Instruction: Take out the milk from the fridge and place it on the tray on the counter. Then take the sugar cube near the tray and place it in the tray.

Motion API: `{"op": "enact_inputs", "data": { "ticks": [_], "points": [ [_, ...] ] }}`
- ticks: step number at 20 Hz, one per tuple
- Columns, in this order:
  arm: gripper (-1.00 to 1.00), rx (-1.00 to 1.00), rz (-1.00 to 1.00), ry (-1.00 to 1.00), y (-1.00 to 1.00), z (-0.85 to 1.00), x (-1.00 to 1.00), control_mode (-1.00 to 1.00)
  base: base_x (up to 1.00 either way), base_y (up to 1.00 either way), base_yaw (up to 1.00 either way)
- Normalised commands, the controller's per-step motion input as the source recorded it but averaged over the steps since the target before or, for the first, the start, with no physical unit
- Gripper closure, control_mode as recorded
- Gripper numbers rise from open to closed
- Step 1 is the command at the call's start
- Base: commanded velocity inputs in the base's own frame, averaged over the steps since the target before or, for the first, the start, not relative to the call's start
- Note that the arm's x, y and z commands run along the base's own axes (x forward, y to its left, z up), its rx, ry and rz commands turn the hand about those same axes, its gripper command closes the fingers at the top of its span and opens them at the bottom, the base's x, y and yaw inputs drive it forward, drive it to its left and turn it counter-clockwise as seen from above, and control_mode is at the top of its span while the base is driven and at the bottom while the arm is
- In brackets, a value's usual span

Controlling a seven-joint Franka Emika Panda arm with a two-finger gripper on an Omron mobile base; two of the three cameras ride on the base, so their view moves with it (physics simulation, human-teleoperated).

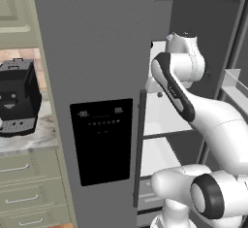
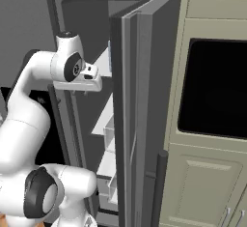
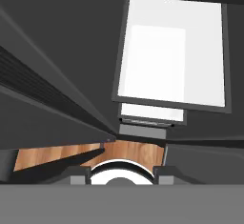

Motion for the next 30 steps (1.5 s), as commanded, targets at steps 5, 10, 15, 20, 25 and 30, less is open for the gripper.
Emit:
{"op": "enact_inputs", "data": {
  "ticks": [5, 10, 15, 20, 25, 30],
  "points": [
    [-1.00, 0.00, 0.00, -0.01, -0.01, 0.00, -0.30, -1.00, 0.00, 0.00, 0.00],
    [-1.00, 0.00, -0.05, -0.08, -0.09, 0.00, -0.57, -1.00, 0.00, 0.00, 0.00],
    [-1.00, -0.01, -0.06, -0.01, -0.19, 0.40, -0.34, -1.00, 0.00, 0.00, 0.00],
    [-1.00, 0.00, -0.01, -0.16, -0.33, 0.57, -0.09, -1.00, 0.00, 0.00, 0.00],
    [-1.00, 0.00, 0.00, -0.31, -0.26, 0.57, -0.01, -1.00, 0.00, 0.00, 0.00],
    [-1.00, 0.00, -0.03, -0.25, -0.21, 0.59, 0.00, -1.00, 0.00, 0.00, 0.00]
  ]
}}
